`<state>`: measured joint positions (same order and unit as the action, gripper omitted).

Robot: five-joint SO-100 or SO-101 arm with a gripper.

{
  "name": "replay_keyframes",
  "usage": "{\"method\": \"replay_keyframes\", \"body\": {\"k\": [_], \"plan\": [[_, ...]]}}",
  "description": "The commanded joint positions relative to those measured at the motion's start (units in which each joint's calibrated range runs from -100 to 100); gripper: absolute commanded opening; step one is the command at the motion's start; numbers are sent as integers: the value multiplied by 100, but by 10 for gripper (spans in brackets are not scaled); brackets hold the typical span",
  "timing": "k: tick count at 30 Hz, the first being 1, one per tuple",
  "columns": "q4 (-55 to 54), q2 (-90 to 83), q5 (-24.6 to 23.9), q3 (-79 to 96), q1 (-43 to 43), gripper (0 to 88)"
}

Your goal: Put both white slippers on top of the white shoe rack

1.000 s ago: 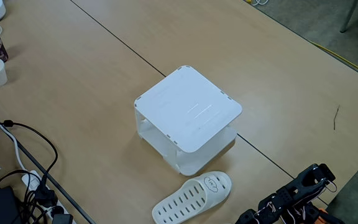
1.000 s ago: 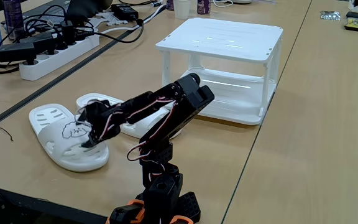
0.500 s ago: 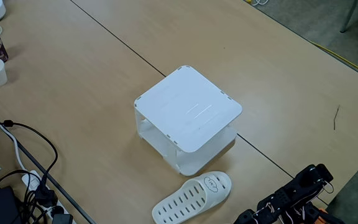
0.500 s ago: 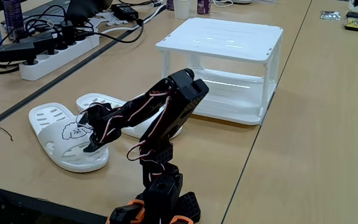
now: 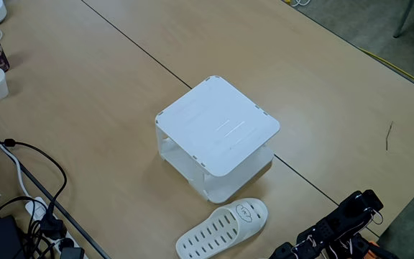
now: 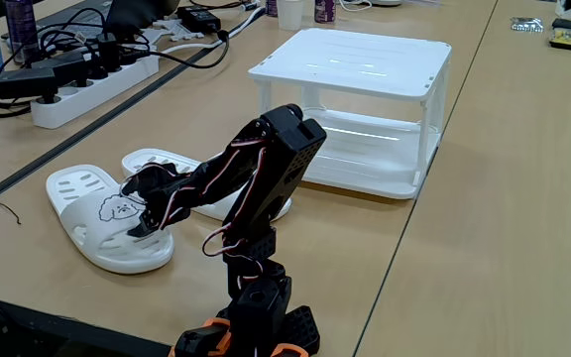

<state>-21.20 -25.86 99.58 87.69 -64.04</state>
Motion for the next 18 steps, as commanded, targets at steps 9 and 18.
{"method": "replay_keyframes", "body": {"k": [9, 18], "plan": [[-115, -69, 42, -249, 80, 8], [24, -894, 42, -1493, 681, 8]]}}
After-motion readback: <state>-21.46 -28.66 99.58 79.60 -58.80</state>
